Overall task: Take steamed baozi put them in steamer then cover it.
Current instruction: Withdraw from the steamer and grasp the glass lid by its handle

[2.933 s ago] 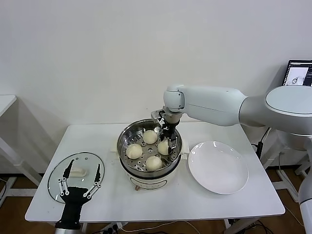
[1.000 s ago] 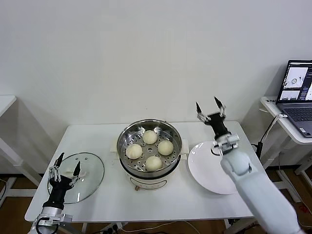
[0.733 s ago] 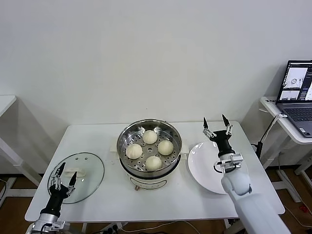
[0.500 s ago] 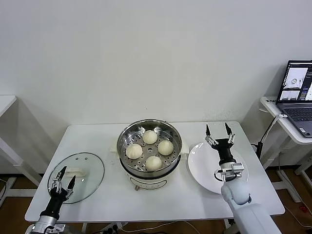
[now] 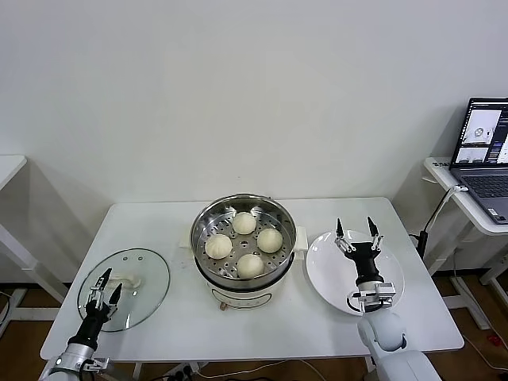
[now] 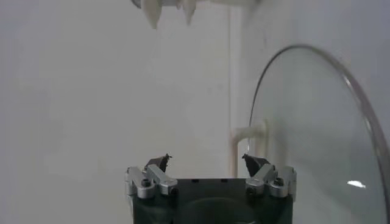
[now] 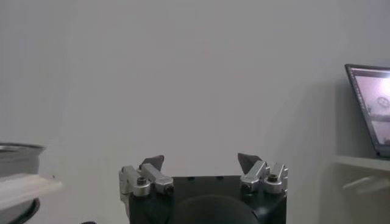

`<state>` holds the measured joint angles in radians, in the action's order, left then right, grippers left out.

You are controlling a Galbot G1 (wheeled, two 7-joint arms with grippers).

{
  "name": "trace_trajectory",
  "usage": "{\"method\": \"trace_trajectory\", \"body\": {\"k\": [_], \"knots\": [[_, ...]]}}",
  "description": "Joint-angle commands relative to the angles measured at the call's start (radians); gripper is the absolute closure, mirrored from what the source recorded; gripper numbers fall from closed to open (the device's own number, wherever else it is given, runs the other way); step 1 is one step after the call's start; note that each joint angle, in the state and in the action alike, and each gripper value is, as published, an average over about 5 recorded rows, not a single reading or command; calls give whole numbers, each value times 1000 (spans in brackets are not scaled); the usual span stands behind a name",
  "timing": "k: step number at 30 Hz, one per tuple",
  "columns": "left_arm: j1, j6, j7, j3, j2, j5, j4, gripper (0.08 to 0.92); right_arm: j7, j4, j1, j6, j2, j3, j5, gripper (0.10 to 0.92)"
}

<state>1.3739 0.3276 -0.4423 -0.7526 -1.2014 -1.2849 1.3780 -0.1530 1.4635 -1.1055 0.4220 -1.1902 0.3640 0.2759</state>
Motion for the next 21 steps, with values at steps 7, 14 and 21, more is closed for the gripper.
{"method": "trace_trajectory", "body": {"k": [7,14,21], "knots": [[-84,-33,7,16,-2,-46,-60,177,2,-4,-15,4,-18,15,-20,203],[-104,-46,21,23,-3,-46,-65,177,2,-5,-13,3,-20,14,-28,203],[-119,-51,34,30,-3,-46,-98,177,2,-3,-12,4,-20,17,-31,203]]}}
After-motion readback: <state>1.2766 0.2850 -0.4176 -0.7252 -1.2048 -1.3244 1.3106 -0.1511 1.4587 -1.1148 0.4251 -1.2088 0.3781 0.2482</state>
